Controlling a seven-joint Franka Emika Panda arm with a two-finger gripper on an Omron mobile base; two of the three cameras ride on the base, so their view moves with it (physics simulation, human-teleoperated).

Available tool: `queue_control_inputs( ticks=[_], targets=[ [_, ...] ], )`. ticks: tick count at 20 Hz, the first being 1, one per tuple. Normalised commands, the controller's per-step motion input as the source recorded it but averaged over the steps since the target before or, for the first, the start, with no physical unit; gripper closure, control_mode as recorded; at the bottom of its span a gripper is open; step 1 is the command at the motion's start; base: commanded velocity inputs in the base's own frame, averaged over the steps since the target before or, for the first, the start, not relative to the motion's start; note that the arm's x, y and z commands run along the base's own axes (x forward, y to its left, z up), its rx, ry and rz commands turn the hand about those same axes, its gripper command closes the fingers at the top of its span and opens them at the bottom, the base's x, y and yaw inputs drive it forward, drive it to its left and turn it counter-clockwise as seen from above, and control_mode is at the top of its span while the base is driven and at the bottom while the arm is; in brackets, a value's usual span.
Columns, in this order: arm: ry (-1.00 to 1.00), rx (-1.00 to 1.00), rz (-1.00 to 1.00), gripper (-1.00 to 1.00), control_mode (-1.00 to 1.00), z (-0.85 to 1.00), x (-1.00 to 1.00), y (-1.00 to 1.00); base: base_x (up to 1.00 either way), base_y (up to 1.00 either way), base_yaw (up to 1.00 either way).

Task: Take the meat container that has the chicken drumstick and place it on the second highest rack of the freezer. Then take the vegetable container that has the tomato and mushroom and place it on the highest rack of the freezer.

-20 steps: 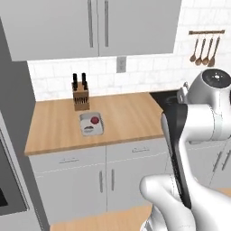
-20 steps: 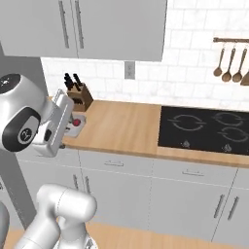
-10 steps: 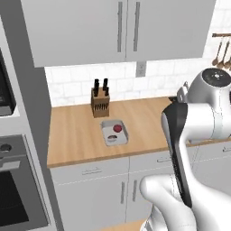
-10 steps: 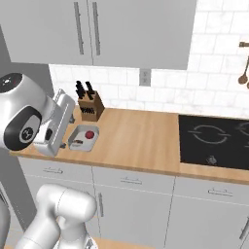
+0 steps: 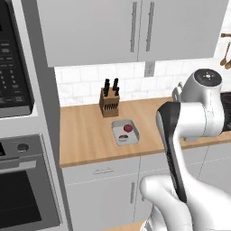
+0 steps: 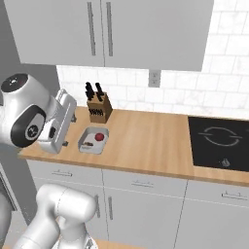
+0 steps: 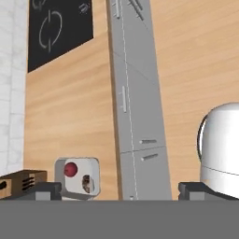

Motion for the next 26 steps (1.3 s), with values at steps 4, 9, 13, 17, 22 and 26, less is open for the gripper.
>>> queue_control_inputs(
  ticks=[4,9,13,17,22,26],
  targets=[
    [0.05,0.0,0.04,-1.0,-1.0,-0.45,0.91,0.23,0.0,0.0,0.0],
    [0.07,-0.02,-0.01,-1.0,-1.0,-0.45,0.79,0.53,0.0,0.0,0.0],
    [0.17,0.0,0.0,-1.0,-1.0,-0.35,0.64,0.4,0.0,0.0,0.0],
    [0.28,0.01,0.0,-1.0,-1.0,-0.41,0.44,0.08,0.0,0.0,0.0],
    [0.12,0.04,0.0,-1.0,-1.0,-0.58,0.45,0.0,0.0,0.0,0.0],
    [-0.03,0.02,0.0,-1.0,-1.0,-0.59,0.42,0.0,0.0,0.0,0.0]
  ],
)
